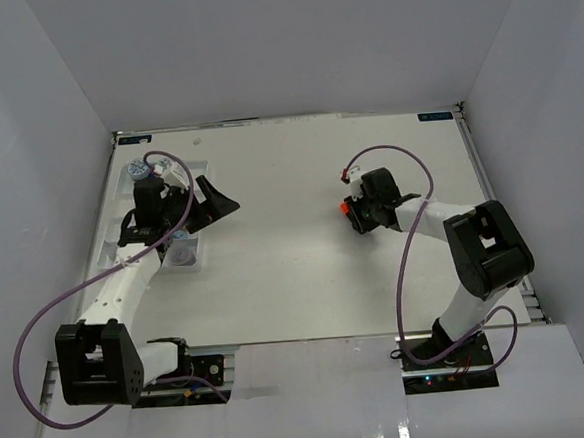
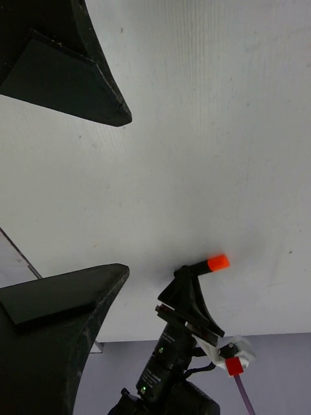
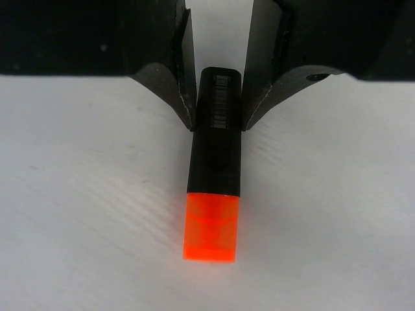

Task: Sort the stationery into containers
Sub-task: Pick up the pen from the center of the board.

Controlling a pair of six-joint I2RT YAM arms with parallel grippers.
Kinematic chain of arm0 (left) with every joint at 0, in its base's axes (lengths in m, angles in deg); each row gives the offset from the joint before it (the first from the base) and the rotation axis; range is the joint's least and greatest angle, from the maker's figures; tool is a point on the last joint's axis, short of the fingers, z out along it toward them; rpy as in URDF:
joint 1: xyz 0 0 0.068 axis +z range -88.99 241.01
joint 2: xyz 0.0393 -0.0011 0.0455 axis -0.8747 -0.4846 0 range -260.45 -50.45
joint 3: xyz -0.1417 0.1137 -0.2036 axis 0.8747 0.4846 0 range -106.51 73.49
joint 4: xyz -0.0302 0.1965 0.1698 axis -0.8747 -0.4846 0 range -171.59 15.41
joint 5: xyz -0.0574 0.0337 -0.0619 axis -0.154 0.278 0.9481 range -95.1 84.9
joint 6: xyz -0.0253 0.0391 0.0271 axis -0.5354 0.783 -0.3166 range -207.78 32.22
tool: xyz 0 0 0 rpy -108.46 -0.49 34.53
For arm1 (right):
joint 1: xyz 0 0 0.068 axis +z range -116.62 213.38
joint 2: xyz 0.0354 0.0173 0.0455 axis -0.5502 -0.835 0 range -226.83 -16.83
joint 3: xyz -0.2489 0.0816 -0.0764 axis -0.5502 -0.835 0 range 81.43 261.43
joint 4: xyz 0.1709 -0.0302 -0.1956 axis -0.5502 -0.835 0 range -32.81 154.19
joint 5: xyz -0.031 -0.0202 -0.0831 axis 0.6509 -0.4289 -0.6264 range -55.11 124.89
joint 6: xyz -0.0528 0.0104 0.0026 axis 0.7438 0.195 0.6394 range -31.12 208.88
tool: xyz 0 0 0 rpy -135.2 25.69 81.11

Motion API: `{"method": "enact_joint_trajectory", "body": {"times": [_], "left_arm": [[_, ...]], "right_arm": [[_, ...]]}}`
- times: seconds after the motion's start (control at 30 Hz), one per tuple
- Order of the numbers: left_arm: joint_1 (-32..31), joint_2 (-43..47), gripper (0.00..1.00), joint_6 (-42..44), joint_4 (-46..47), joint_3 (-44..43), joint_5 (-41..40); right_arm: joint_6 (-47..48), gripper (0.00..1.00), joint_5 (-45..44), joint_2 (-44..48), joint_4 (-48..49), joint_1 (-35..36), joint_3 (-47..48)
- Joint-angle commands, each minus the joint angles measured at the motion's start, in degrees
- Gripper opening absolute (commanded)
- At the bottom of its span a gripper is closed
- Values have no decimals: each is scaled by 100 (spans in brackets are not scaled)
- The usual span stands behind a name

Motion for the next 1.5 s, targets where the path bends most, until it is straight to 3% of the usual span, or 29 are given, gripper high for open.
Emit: {"method": "enact_joint_trajectory", "body": {"times": [0.0, 0.3, 0.53, 0.7, 0.8, 0.97, 1.13, 1.17, 1.23, 1.3, 1.47], "left_arm": [[-377, 189, 98, -374, 317, 119, 64], [-1712, -22, 98, -1254, 1099, 330, -646], [-2373, -399, 98, -1588, 1205, 225, -1175], [-2654, -549, 91, -1746, 1249, 146, -1404], [-2751, -620, 84, -1799, 1416, 110, -1421], [-2848, -620, 51, -1825, 1469, 75, -1474], [-2856, -681, 26, -1852, 1522, 93, -1430], [-2856, -690, 22, -1852, 1530, 93, -1430], [-2856, -690, 15, -1800, 1548, 102, -1474], [-2856, -690, 10, -1756, 1478, 75, -1675], [-2568, -769, 8, -1562, 1056, -162, -1984]], "right_arm": [[-396, 20, -11, 270, 50, 569, -231], [-1231, 17, -134, 885, 779, 2440, -284], [-1706, 20, -328, 1404, 1474, 3066, -319], [-1891, 22, -213, 1606, 1808, 3154, -433], [-1952, 23, -213, 1712, 2011, 3163, -530], [-2014, 26, -222, 1782, 2186, 3163, -644], [-2058, 30, -213, 1773, 2230, 3163, -671], [-2058, 39, -213, 1765, 2230, 3163, -671], [-2058, 47, -248, 1756, 2239, 3163, -679], [-2023, 61, -371, 1765, 2231, 3163, -714], [-1804, 99, -862, 1905, 2064, 3155, -846]]}}
